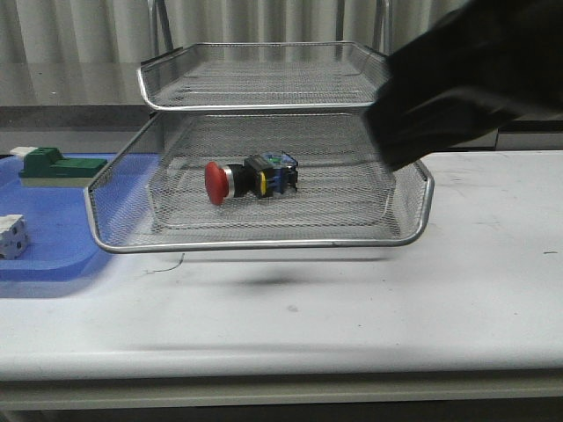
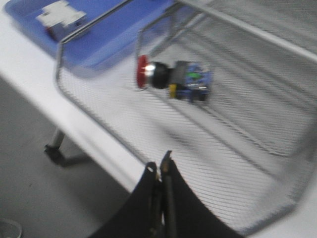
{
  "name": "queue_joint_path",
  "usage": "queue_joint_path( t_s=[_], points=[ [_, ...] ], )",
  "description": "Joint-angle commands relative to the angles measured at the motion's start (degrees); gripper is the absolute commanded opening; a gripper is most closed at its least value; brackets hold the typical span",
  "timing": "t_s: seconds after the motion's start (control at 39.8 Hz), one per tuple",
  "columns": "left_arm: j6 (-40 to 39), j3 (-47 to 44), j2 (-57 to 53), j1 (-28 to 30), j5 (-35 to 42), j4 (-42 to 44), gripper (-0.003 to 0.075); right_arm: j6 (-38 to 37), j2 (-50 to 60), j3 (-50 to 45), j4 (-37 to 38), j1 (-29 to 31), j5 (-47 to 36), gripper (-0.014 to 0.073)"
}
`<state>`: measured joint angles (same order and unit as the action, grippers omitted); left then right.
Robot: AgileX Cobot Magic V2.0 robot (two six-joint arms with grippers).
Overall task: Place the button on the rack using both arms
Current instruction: 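Push the middle wire tray back into the rack with the right gripper, then withdraw the right gripper away from the rack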
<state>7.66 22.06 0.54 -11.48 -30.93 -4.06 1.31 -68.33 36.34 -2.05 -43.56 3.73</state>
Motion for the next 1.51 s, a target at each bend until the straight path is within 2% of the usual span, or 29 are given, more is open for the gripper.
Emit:
queue_joint_path(
  t_s=[0.0, 0.15, 0.38, 1.18, 1.48],
  points=[
    [-0.31, 1.39, 0.66, 0.18, 4.81, -0.72, -0.0019, 0.17, -5.44, 4.52, 0.08, -5.82, -4.63, -0.0060],
    [-0.31, 1.39, 0.66, 0.18, 4.81, -0.72, -0.0019, 0.17, -14.90, 8.02, 0.08, -9.44, -4.62, -0.0060],
    [-0.31, 1.39, 0.66, 0.18, 4.81, -0.72, -0.0019, 0.17, -23.33, 12.33, 0.15, -8.67, -4.56, -0.0060],
    [-0.31, 1.39, 0.66, 0.18, 4.81, -0.72, -0.0019, 0.17, -36.11, 30.27, 3.83, 5.44, -3.73, -0.0060],
    [-0.31, 1.39, 0.66, 0.18, 4.81, -0.72, -0.0019, 0.17, -39.47, 36.56, 4.04, 7.65, -0.76, -0.0060]
  ],
)
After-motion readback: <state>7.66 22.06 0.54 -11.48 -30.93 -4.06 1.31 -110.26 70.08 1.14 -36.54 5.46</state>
